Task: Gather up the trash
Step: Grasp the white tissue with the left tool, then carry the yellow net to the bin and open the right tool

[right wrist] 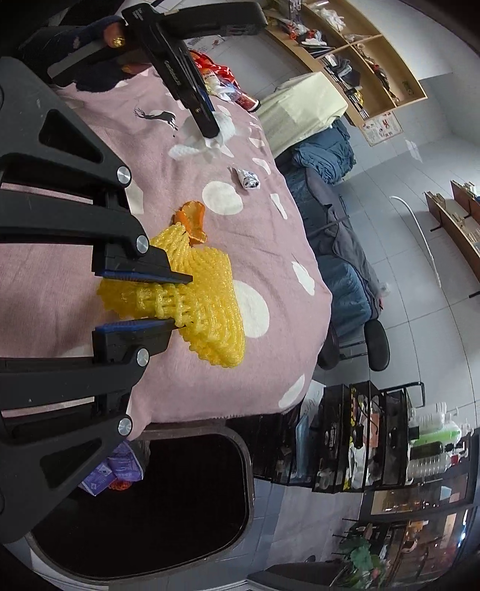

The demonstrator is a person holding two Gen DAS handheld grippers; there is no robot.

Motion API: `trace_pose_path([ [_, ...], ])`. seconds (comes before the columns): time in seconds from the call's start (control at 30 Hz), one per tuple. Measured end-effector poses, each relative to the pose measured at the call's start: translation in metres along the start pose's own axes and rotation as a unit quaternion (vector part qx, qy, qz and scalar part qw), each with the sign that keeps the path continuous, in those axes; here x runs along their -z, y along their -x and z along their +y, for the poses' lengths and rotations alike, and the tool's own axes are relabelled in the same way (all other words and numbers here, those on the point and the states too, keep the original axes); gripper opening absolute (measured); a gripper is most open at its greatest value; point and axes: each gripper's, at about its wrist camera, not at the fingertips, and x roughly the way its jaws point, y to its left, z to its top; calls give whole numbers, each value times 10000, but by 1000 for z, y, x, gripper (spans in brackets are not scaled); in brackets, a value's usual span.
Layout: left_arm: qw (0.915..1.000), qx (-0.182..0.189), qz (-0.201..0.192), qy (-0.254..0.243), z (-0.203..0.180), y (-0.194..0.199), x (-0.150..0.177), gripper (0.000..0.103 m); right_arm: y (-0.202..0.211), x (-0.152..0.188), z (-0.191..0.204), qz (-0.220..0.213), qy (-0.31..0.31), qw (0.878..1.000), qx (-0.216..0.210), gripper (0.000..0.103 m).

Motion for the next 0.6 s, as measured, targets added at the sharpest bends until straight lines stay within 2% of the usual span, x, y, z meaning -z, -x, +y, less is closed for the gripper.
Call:
trace_pose_path([
  [0.37, 9967, 683, 31, -430, -66, 4, 8, 31, 31, 9, -50, -200, -510, 9971, 520, 18],
  [0.6, 9926, 961, 143, -725, -105, -4, 14, 31, 40, 19, -85, -193, -738, 9901, 1175, 18],
])
